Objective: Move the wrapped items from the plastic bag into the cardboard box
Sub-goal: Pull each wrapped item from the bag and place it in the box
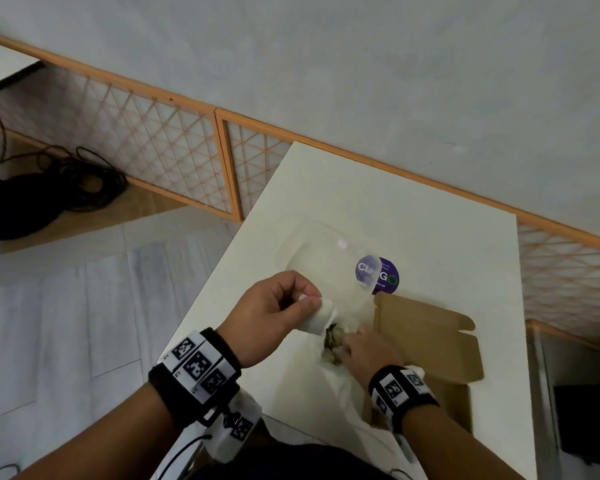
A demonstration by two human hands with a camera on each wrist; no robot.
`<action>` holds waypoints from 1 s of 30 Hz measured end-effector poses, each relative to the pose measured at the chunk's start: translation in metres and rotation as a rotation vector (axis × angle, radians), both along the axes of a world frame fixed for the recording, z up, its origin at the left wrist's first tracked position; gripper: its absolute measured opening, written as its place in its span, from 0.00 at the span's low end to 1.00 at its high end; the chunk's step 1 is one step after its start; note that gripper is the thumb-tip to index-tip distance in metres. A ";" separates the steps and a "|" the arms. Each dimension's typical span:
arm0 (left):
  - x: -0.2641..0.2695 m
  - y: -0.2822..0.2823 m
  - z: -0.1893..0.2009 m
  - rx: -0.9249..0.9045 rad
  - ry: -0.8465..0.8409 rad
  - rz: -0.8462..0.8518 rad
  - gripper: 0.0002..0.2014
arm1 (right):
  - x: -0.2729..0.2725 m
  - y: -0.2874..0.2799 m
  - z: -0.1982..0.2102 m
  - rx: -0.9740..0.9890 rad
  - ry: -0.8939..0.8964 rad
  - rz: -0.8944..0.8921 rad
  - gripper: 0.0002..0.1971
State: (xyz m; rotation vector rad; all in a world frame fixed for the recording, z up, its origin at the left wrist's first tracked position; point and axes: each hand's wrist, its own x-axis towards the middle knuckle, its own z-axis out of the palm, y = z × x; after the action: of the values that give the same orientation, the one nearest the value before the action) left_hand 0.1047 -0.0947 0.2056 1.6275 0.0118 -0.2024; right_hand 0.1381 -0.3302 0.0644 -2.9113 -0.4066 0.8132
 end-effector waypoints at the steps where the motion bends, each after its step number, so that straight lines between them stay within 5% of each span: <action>1: 0.000 0.000 0.000 -0.002 0.003 0.002 0.02 | 0.000 -0.001 0.002 0.027 0.004 -0.016 0.12; 9: 0.006 -0.008 0.001 0.058 0.038 -0.074 0.05 | -0.002 -0.022 0.060 0.685 0.113 -0.388 0.07; 13: 0.006 -0.020 0.007 0.132 -0.012 -0.195 0.07 | -0.004 -0.031 0.103 0.913 0.143 -0.411 0.04; 22: 0.021 -0.058 0.023 0.298 -0.109 -0.409 0.04 | -0.011 -0.040 0.169 0.919 0.065 -0.196 0.05; 30: 0.031 -0.069 0.026 0.308 -0.107 -0.300 0.05 | -0.010 -0.056 0.169 1.119 0.163 -0.495 0.14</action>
State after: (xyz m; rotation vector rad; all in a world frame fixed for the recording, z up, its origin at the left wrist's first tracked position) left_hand 0.1354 -0.1632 0.2315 1.9419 -0.2972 -0.3569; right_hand 0.1278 -0.3858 0.2331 -1.7646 -0.0540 0.4838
